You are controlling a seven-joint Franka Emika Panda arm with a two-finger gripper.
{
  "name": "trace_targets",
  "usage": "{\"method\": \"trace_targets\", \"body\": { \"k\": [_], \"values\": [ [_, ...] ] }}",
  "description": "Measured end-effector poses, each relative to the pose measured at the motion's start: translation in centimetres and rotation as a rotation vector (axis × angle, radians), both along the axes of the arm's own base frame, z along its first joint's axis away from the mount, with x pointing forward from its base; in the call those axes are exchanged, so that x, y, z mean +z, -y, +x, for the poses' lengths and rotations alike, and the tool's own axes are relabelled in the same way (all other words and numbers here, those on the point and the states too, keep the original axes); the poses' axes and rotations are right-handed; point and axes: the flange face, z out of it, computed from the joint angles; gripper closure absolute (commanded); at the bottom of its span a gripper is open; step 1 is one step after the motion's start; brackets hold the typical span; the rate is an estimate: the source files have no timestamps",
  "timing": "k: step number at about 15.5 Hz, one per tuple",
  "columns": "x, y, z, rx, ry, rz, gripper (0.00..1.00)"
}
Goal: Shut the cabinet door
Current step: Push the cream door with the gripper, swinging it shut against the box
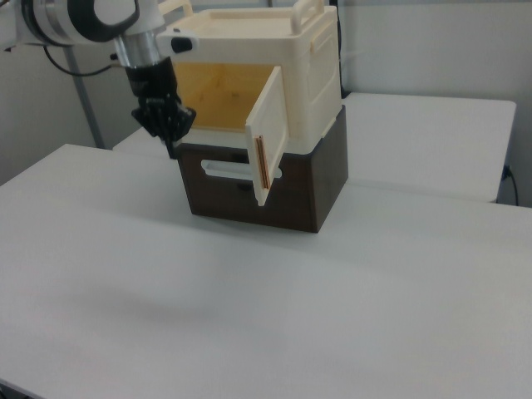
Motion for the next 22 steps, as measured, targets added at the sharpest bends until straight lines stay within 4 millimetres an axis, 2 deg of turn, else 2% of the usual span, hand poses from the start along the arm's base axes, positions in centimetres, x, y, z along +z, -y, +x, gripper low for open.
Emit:
{"method": "trace_targets", "body": {
  "k": [4, 6, 9, 13, 15, 18, 20, 22],
  "values": [
    [6.5, 4.7, -1.1, -0.084, 0.132, -0.006, 1.0],
    [8.8, 6.8, -2.1, -0.123, 0.177, -0.011, 1.0],
    [10.4, 9.9, -3.4, -0.181, 0.209, -0.019, 1.0],
    [12.5, 15.6, -4.2, -0.274, 0.324, -0.048, 1.0],
    [12.4, 18.2, -4.2, -0.303, 0.356, -0.064, 1.0],
    [10.6, 20.5, -3.5, -0.302, 0.333, -0.073, 1.0],
    [9.3, 20.8, -2.7, -0.294, 0.312, -0.068, 1.0],
    [8.2, 20.2, -1.9, -0.276, 0.296, -0.046, 1.0]
  ]
}}
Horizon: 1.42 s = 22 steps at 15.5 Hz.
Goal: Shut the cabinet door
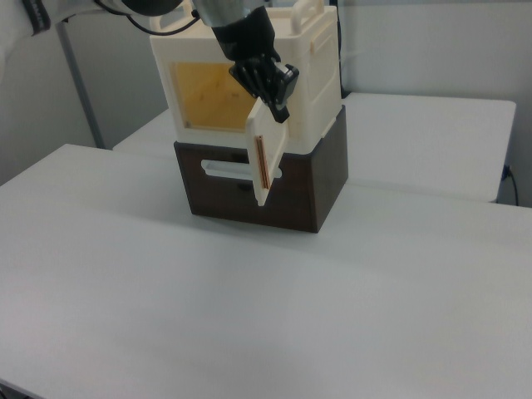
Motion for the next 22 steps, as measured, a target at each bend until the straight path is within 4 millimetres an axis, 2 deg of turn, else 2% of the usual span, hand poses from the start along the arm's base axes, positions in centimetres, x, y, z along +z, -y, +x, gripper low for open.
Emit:
{"method": "trace_targets", "body": {
  "k": [2, 4, 7, 10, 13, 18, 22],
  "values": [
    [-1.1, -1.9, 1.0, 0.047, -0.012, 0.033, 1.0],
    [-2.0, -5.1, 1.9, 0.103, -0.03, 0.086, 1.0],
    [-2.1, -9.8, 2.4, 0.181, -0.049, 0.17, 1.0],
    [-1.7, -11.0, 2.0, 0.2, -0.058, 0.193, 1.0],
    [-2.4, -12.0, 2.4, 0.217, -0.073, 0.198, 1.0],
    [-7.0, -16.1, 4.1, 0.284, -0.177, 0.168, 1.0],
    [-9.1, -18.9, 4.9, 0.329, -0.222, 0.146, 1.0]
  ]
}}
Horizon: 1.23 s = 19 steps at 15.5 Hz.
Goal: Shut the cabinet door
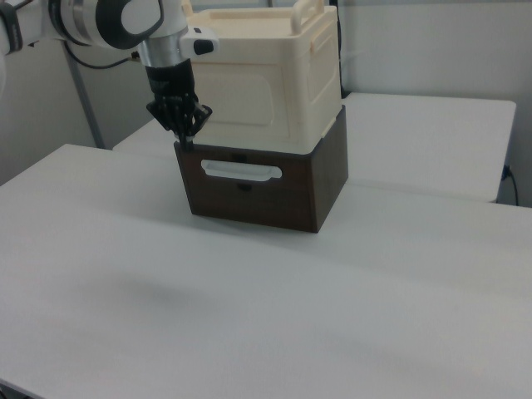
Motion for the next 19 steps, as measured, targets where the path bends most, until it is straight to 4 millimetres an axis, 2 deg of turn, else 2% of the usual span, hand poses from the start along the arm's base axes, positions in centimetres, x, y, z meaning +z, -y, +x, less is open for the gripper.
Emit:
{"method": "trace_targets", "body": {
  "k": [4, 7, 12, 19],
  "values": [
    [-3.1, -3.7, 1.2, 0.074, -0.052, -0.066, 1.0],
    [-4.8, -5.2, 3.0, 0.098, 0.0, -0.074, 1.0],
    [-3.0, -5.7, 5.7, 0.09, 0.245, -0.052, 1.0],
    [-0.8, -5.9, 7.9, 0.071, 0.511, -0.026, 1.0]
  ]
}}
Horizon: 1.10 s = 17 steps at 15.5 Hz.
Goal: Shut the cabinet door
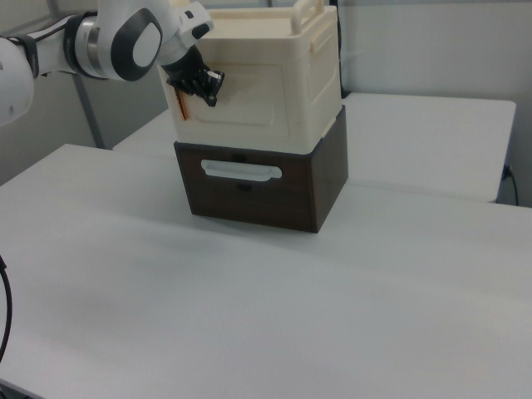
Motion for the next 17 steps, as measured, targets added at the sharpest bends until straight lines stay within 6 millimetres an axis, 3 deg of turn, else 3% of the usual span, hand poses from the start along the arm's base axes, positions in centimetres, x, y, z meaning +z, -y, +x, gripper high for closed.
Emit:
{"method": "trace_targets", "body": {
  "k": [13, 17],
  "values": [
    [-0.1, 0.0, 0.3, -0.002, 0.031, 0.002, 1.0],
    [-3.4, 0.2, -0.6, 0.011, -0.17, -0.014, 1.0]
  ]
}}
